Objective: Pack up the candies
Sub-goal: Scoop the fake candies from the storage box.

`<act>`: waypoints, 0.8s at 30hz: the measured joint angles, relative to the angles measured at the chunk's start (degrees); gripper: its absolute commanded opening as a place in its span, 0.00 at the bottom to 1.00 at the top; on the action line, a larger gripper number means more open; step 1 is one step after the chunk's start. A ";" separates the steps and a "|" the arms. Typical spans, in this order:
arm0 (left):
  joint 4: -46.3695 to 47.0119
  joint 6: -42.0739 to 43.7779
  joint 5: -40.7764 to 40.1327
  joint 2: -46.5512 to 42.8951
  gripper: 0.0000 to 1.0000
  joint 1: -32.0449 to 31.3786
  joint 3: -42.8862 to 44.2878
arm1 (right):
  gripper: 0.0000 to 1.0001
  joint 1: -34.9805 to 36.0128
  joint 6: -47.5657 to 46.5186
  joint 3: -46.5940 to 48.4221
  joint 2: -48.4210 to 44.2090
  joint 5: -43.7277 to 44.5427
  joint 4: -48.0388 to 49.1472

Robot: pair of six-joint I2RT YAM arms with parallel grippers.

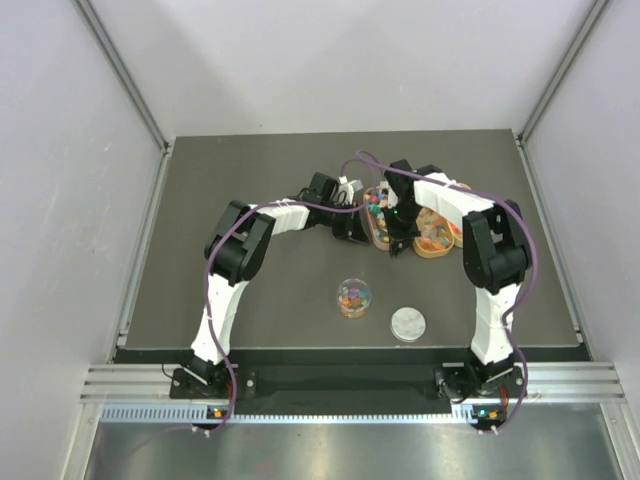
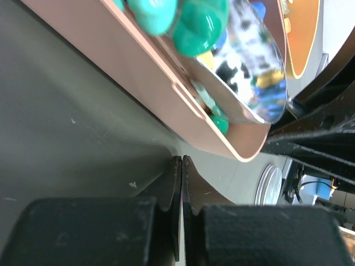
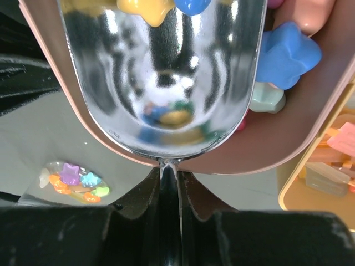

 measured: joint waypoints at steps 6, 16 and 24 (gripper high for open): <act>-1.88 1.01 0.17 -0.46 0.00 0.00 0.00 | 0.00 -0.17 -0.46 -0.09 -0.68 0.85 2.40; -7.93 4.59 -0.20 -3.37 0.00 0.92 -0.09 | 0.00 -0.81 -1.27 -7.58 -7.15 2.45 11.80; -12.70 8.92 -0.61 -5.64 0.00 2.56 -0.07 | 0.00 -0.83 -2.01 -17.35 -11.50 3.26 22.43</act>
